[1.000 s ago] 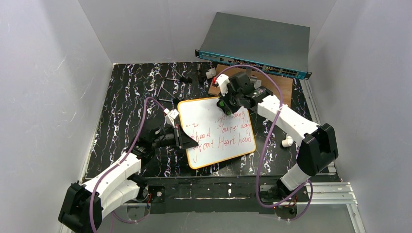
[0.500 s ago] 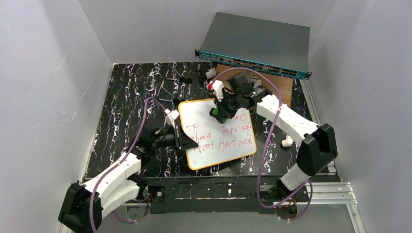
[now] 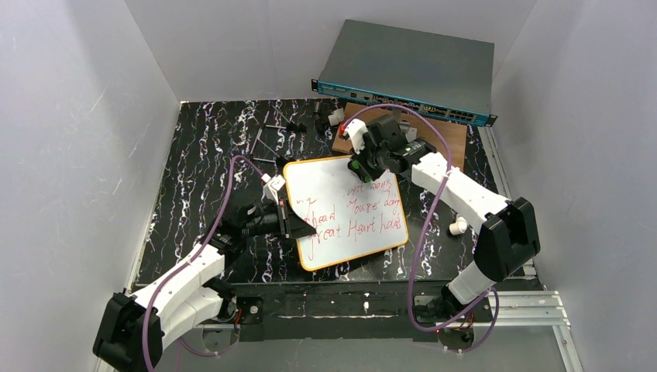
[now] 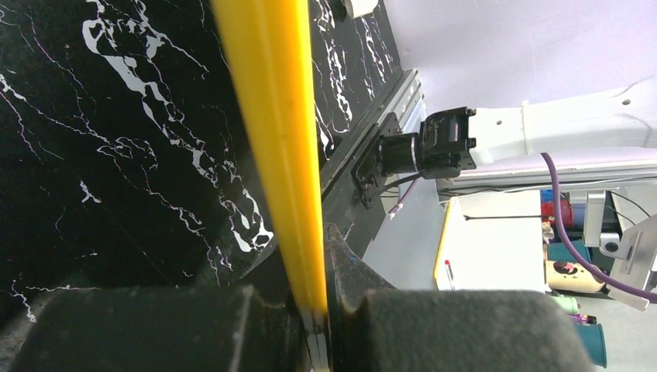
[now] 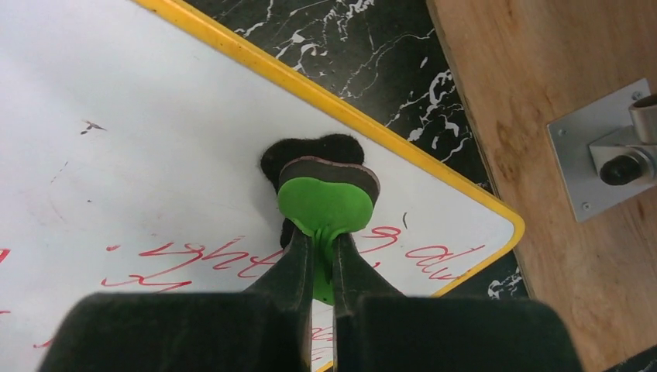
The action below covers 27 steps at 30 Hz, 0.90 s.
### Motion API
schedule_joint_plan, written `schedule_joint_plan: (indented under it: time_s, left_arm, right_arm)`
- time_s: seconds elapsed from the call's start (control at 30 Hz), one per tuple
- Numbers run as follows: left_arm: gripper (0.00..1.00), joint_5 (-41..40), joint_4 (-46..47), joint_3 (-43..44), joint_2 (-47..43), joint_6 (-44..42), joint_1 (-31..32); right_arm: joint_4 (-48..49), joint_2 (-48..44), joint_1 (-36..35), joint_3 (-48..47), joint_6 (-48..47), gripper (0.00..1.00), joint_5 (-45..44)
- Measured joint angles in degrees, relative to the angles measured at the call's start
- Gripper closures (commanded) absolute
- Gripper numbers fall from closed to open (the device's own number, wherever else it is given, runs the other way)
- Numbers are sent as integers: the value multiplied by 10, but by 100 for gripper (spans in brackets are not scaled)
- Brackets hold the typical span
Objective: Erase the whiteboard
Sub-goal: Erase the whiteboard at the center of the board.
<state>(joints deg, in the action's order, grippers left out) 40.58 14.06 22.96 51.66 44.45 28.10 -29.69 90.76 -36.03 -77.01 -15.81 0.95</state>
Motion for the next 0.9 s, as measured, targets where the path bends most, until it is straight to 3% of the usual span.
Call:
schedule_joint_plan:
  time_s: [0.37,0.9]
  left_arm:
    - [100,15,-10,-1,-9,-11,2]
    - [100,21,-8,-1,-6,-28,7]
  right_arm:
    - [-51,-11,10,0,-39,99,212]
    - [-1,-45,76,41,4,99,70]
